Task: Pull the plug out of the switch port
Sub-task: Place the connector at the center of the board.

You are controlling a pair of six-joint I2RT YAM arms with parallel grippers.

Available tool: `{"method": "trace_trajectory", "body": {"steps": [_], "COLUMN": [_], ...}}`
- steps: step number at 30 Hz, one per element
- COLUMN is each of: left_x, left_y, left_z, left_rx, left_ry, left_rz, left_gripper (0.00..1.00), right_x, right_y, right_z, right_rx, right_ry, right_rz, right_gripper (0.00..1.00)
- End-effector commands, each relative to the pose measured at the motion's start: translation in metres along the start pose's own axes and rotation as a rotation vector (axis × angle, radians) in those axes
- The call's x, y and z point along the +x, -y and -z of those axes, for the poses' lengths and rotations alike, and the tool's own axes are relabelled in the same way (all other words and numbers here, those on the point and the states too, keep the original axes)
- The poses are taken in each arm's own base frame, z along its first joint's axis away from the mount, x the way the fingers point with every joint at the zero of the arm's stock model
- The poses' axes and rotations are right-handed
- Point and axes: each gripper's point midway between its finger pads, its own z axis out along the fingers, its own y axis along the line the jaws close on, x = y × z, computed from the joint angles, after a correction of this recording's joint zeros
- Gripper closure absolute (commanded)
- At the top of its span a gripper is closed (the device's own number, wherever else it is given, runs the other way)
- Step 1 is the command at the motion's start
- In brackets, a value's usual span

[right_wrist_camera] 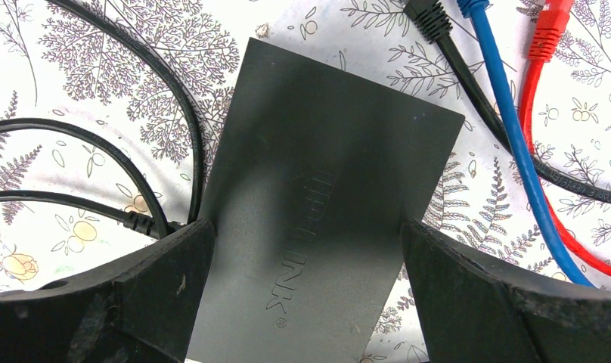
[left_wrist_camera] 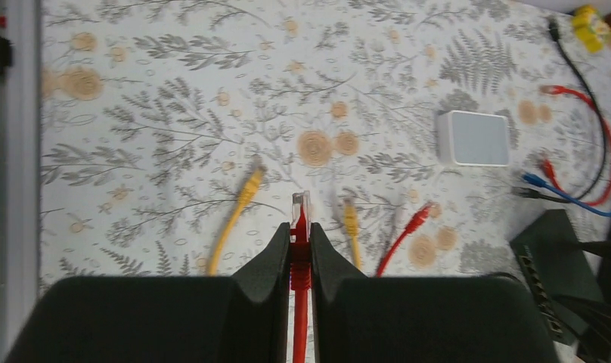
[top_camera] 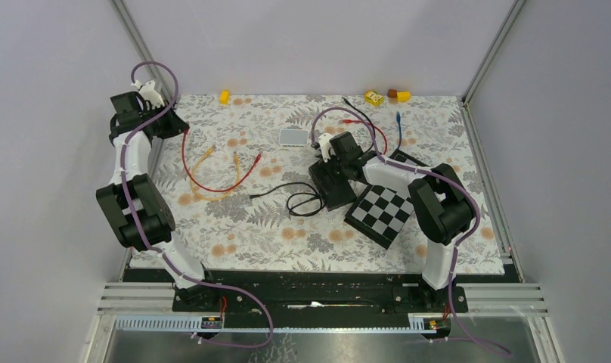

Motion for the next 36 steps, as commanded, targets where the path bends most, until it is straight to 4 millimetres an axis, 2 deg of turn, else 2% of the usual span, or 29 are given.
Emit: {"method": "trace_trajectory", "body": {"steps": [1,5,10,21,27,31,36], "left_x": [-0.009,-0.008,-0.009,-0.026,-0.032,-0.022,-0.009], "left_y": [-0.034,-0.05,-0.056,-0.062,-0.049,-0.033,-0.005], "left_z": [-0.002,0.001,0.003,0.015,0.031,0.039,0.048], "left_rx": [-0.13,-0.201,-0.24,-0.295,-0.293,-0.254,-0.156], "left_ry": [0.06,0.084,0.102,0.136,0.198,0.234,0.26], "left_rz": [-0.073,-0.081,-0.091,-0.128,-0.173,-0.188,-0.198], "left_gripper": [0.96,0.94,0.86,0.52,0.41,0.33,0.28], "right_x": [0.0,0.0,0.001,0.003,0.004,0.003,0.0], "right_y": [0.005,0.006,0.005,0.007,0.007,0.006,0.003], "right_z": [0.005,0.005,0.004,0.003,0.002,0.002,0.004], "right_rx": [0.009,0.009,0.009,0.01,0.007,0.004,-0.012], "right_ry": [-0.017,-0.017,-0.02,-0.027,-0.029,-0.028,-0.024], "right_rz": [-0.007,-0.009,-0.009,-0.012,-0.013,-0.015,-0.024], "right_gripper": [0.0,0.0,0.0,0.0,0.0,0.0,0.0]}}
